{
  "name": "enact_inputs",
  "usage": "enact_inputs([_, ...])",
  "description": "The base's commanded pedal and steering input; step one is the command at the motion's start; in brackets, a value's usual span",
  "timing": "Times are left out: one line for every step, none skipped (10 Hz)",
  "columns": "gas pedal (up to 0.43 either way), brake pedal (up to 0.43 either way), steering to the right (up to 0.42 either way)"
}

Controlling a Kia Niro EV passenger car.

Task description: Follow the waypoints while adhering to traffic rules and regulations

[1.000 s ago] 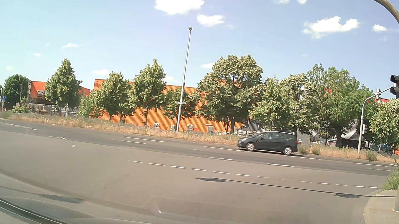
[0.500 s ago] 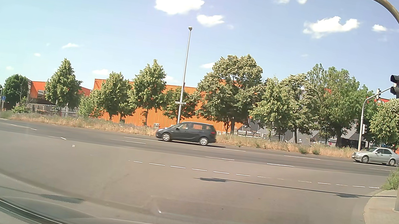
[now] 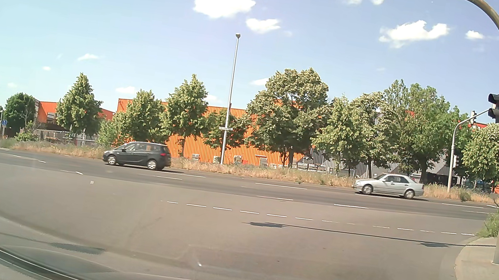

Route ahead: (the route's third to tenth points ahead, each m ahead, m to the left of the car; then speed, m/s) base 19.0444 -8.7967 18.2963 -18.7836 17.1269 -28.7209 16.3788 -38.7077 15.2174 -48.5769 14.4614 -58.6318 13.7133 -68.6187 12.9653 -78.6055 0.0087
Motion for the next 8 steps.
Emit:
enact_inputs([0.0,0.244,0.021])
enact_inputs([0.0,0.244,0.021])
enact_inputs([0.0,0.244,0.021])
enact_inputs([0.0,0.244,0.021])
enact_inputs([0.0,0.244,0.021])
enact_inputs([0.0,0.244,0.021])
enact_inputs([0.0,0.244,0.021])
enact_inputs([0.0,0.244,0.021])
